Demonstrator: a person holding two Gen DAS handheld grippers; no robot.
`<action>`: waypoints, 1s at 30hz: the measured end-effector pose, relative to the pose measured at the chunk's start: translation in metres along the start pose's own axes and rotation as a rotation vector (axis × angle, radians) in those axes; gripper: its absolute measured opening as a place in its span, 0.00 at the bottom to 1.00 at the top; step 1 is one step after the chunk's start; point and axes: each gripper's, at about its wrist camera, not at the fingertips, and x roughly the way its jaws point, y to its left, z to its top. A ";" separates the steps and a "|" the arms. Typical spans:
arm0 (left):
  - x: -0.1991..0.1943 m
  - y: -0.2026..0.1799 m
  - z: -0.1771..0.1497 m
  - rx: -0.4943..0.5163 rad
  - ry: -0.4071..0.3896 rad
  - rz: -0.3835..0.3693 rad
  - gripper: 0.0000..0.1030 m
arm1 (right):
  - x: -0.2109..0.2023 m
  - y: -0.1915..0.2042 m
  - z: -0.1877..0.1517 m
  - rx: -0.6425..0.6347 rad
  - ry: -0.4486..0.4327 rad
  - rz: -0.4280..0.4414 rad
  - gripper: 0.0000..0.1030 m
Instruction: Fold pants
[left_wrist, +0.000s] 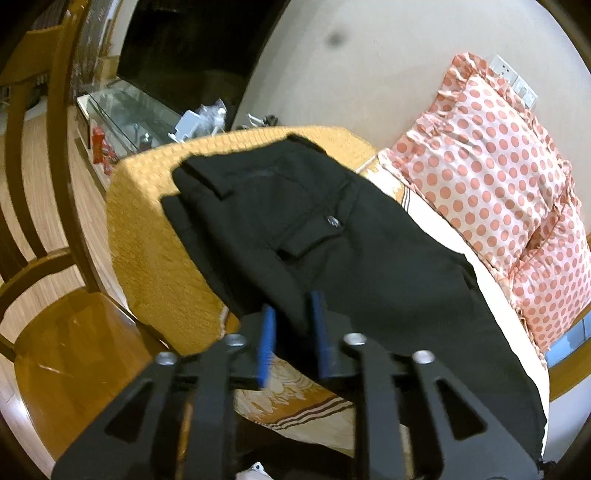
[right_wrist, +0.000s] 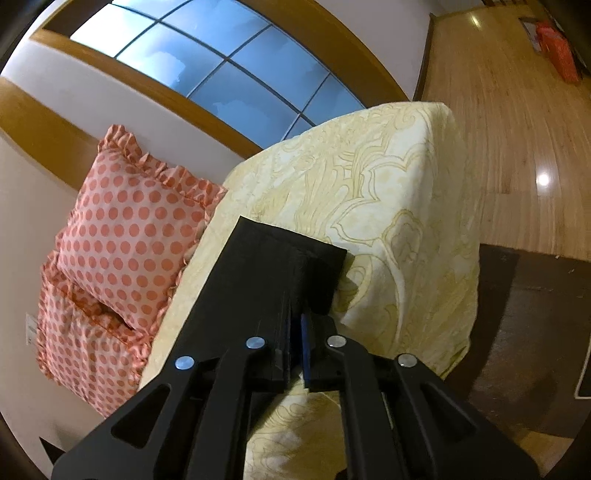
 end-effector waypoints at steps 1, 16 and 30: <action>-0.006 0.000 0.001 0.003 -0.031 0.024 0.49 | -0.004 -0.001 0.002 0.002 -0.018 -0.001 0.34; -0.009 -0.111 -0.029 0.296 -0.079 -0.144 0.87 | 0.002 0.020 -0.009 -0.250 -0.086 -0.056 0.53; 0.032 -0.145 -0.069 0.416 0.022 -0.190 0.96 | 0.010 0.003 -0.013 -0.119 -0.056 0.093 0.19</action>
